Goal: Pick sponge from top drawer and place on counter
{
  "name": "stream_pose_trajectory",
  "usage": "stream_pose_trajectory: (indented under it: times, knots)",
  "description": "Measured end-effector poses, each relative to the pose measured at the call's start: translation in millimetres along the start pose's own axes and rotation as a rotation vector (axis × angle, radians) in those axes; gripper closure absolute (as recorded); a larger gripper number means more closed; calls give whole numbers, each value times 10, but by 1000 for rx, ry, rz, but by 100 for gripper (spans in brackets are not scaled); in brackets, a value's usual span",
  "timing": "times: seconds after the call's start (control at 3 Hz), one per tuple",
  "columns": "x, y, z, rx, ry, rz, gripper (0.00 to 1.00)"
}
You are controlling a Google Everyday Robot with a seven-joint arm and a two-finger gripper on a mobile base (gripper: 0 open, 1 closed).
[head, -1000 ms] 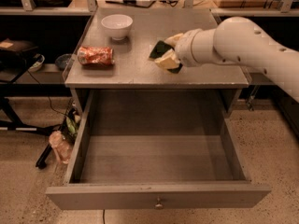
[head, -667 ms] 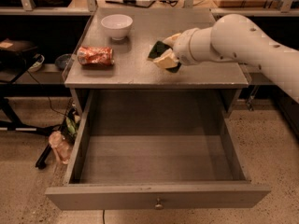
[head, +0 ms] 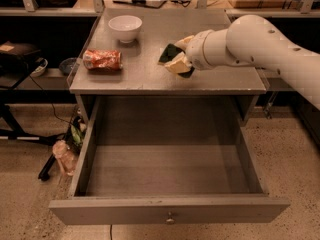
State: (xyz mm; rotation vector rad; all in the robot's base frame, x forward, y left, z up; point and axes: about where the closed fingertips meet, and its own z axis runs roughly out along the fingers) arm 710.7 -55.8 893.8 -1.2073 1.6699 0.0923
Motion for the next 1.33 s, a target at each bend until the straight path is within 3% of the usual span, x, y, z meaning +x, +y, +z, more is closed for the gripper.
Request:
stream_pose_trajectory:
  times: [0.67, 1.33]
  knots:
    - [0, 0, 0, 0, 0, 0, 4]
    - [-1, 1, 1, 0, 0, 0, 0]
